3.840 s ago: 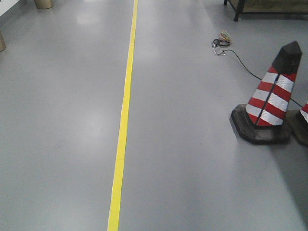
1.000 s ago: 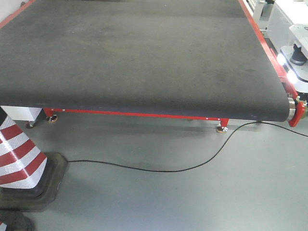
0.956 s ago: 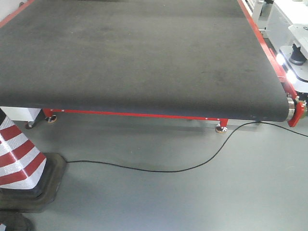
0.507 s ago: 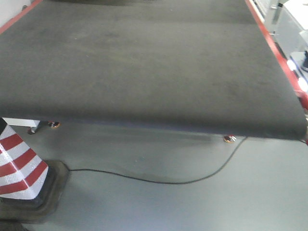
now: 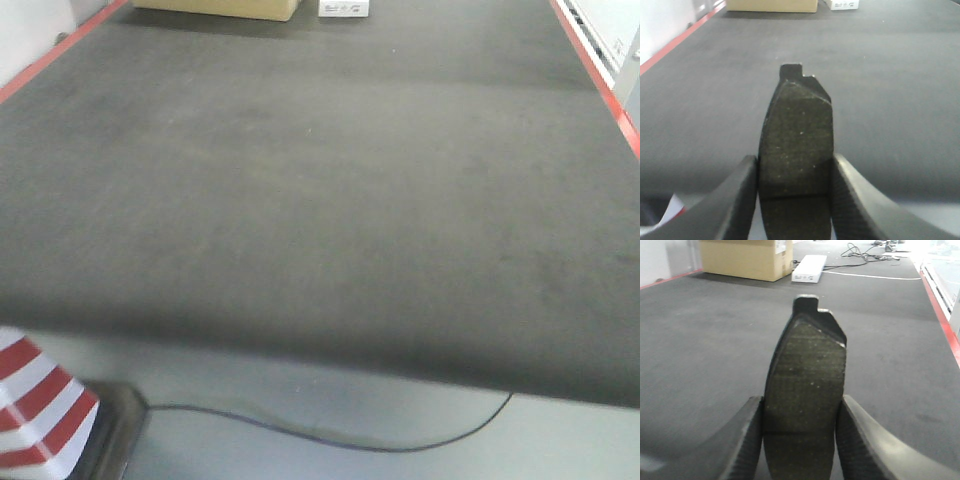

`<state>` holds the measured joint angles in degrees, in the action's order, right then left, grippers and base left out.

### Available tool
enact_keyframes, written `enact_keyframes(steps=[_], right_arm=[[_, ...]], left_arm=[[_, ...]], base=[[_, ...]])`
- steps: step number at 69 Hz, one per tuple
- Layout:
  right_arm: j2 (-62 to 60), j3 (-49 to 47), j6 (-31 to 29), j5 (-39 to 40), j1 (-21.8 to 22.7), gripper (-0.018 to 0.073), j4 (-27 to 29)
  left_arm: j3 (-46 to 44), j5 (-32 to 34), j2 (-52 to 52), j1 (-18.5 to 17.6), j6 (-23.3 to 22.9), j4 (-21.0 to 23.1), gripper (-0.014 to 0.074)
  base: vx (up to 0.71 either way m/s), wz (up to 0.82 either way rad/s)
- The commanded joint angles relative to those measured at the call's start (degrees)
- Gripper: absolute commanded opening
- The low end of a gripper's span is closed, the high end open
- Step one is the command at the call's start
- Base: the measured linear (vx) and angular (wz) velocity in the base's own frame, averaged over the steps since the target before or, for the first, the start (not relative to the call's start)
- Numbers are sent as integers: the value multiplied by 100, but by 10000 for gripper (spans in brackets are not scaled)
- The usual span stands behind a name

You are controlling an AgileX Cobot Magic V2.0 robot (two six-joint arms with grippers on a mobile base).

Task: Move and align brake pads A on conveyor
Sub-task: 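Drive up to the dark grey conveyor belt and stop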

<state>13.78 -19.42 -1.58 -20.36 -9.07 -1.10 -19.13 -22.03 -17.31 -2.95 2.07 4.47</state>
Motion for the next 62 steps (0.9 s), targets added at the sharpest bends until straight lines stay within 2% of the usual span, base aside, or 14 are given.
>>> enact_keyframes(steps=[1, 29, 62], right_arm=[[43, -193, -62, 572, 25, -2, -20], [43, -193, -62, 571, 25, -2, -20], [43, -193, -62, 571, 25, -2, -20]], left_arm=[[-170, 558, -58, -8, -15, 57, -6], [-170, 558, -58, -8, -15, 57, -6], [-170, 558, -58, -8, -15, 57, -6]], base=[[40, -13], [35, -19], [22, -15]])
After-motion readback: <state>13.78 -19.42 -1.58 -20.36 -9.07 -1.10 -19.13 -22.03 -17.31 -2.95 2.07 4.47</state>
